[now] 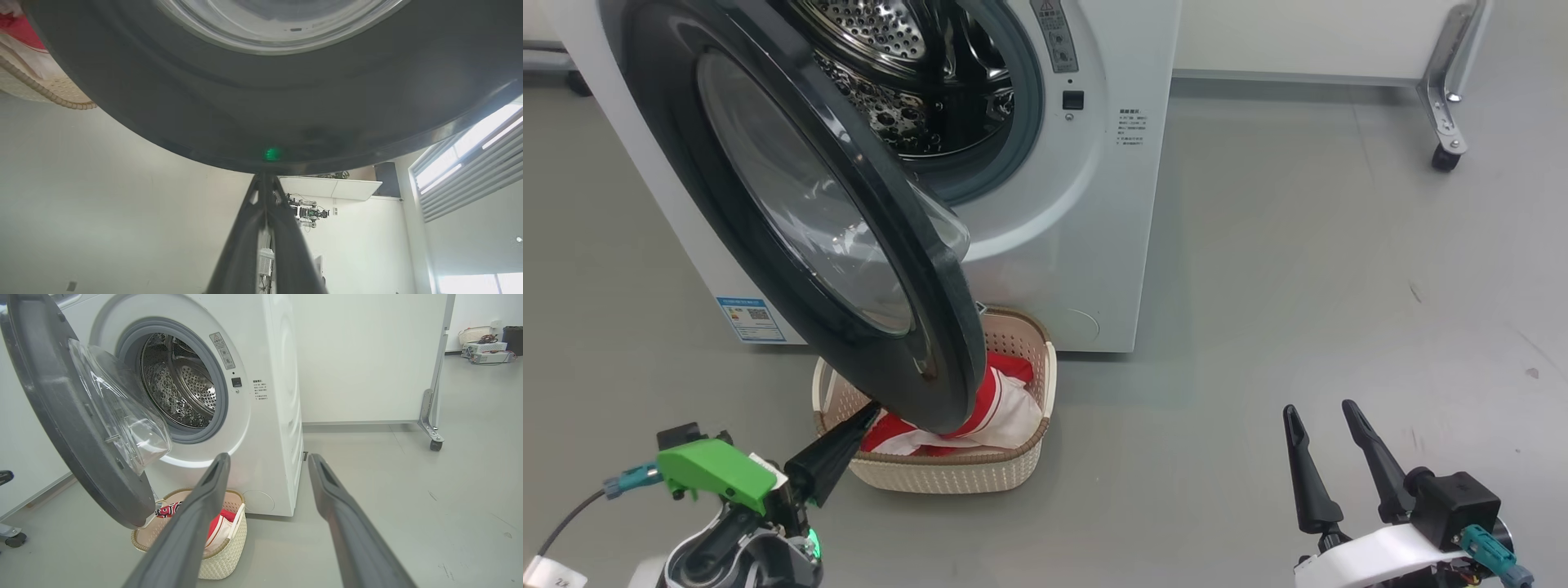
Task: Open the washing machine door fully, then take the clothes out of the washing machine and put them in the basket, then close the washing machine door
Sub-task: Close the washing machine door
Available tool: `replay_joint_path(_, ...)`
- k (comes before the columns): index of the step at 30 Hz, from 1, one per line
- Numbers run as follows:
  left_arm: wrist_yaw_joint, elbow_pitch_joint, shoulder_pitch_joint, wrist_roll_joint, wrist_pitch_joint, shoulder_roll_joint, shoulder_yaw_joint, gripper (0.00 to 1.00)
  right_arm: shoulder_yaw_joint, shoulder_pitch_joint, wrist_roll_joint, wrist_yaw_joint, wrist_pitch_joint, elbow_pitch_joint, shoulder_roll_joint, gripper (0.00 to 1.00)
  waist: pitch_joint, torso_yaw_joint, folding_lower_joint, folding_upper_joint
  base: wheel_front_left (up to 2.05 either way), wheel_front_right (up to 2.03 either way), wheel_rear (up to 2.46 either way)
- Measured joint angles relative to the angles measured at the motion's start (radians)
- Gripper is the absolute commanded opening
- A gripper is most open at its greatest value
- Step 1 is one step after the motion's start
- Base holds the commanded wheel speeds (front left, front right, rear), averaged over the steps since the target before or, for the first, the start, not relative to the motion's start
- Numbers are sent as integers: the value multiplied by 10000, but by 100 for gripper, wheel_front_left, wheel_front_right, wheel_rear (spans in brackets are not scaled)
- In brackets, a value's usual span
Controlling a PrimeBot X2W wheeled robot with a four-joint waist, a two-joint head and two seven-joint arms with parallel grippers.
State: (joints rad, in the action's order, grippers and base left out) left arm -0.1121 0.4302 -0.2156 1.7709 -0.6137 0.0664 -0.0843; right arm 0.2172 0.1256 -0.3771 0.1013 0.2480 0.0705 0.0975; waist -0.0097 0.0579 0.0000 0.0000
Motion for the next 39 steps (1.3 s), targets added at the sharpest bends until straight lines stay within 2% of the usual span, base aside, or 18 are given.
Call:
replay_joint_path(7,-81,-531,529,-1739,1104,589,-263,0,-176,107,-10,-73,12,-249,0,100,-179,247,0,0,0,0,0)
replay_joint_path(11,-86,-951,758,-2957,2094,890,-330,0,-230,189,-10,-75,12,-347,2,100,-223,373,0,0,0,0,0)
replay_joint_path(13,-86,-1292,871,-3685,2748,1072,-334,0,-221,226,-10,-73,12,-376,10,100,-240,421,0,0,0,0,0)
replay_joint_path(17,-86,-2079,956,-5691,3988,1802,-688,0,-219,238,-10,-73,13,-464,12,100,-236,463,0,0,0,0,0)
replay_joint_path(20,-86,-2297,1071,-6199,4531,1824,-886,0,-217,248,-10,-73,13,-495,10,100,-228,483,0,0,0,0,0)
replay_joint_path(27,-88,-2713,1658,-8247,6427,2140,-1718,0,-215,272,-10,-71,13,-577,8,100,-203,512,0,0,0,0,0)
replay_joint_path(36,-90,-2481,2093,-10613,8809,2441,-2422,0,-226,320,-10,-71,13,-648,-4,100,-185,463,0,0,0,0,0)
replay_joint_path(39,-92,-2336,2198,-10882,8774,2468,-2608,0,-226,352,-10,-71,13,-658,-8,100,-175,451,0,0,0,0,0)
